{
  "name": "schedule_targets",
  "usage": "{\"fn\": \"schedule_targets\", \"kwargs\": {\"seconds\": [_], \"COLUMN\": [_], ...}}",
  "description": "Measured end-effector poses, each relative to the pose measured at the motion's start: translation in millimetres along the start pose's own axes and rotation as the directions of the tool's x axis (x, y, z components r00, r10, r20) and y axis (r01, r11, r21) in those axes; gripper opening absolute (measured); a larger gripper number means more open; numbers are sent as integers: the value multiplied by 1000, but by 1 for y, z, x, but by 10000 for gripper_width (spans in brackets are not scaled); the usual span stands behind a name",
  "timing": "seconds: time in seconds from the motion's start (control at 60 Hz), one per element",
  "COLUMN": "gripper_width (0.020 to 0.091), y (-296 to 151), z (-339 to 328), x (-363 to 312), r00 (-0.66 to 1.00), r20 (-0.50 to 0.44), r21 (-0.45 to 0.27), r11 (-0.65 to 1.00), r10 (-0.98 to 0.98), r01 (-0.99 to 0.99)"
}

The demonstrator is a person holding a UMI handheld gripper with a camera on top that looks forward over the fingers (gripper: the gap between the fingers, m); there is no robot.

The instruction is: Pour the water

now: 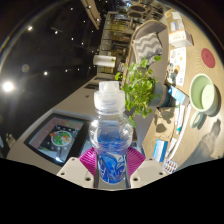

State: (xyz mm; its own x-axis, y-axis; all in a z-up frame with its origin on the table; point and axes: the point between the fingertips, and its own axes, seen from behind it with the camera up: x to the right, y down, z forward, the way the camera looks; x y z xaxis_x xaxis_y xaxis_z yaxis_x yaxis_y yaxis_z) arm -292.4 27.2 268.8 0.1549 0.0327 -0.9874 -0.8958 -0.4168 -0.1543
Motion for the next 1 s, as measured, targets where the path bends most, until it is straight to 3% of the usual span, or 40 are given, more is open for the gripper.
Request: {"fn": "schedule_targets", "kwargs": {"seconds": [0.167, 0.333, 0.4, 0.567, 0.75, 0.883, 1.0], "gripper_width": [357, 356, 356, 356, 356, 355, 359], "y": [-41, -71, -76, -67, -57, -83, -129], "z": [4, -4, -1, -1, 1, -14, -21], "x": [32, 59, 77, 90, 74, 45, 14], "r00": [938, 675, 605, 608, 815, 988, 970], "r20": [74, 187, 192, 128, 12, -19, -23], "r21": [4, -28, -31, -52, -89, -103, -45], "r11": [941, 691, 621, 617, 812, 983, 969], "r10": [338, 714, 773, 784, 580, 152, -243], "r01": [-339, -722, -783, -785, -577, -153, 242]}}
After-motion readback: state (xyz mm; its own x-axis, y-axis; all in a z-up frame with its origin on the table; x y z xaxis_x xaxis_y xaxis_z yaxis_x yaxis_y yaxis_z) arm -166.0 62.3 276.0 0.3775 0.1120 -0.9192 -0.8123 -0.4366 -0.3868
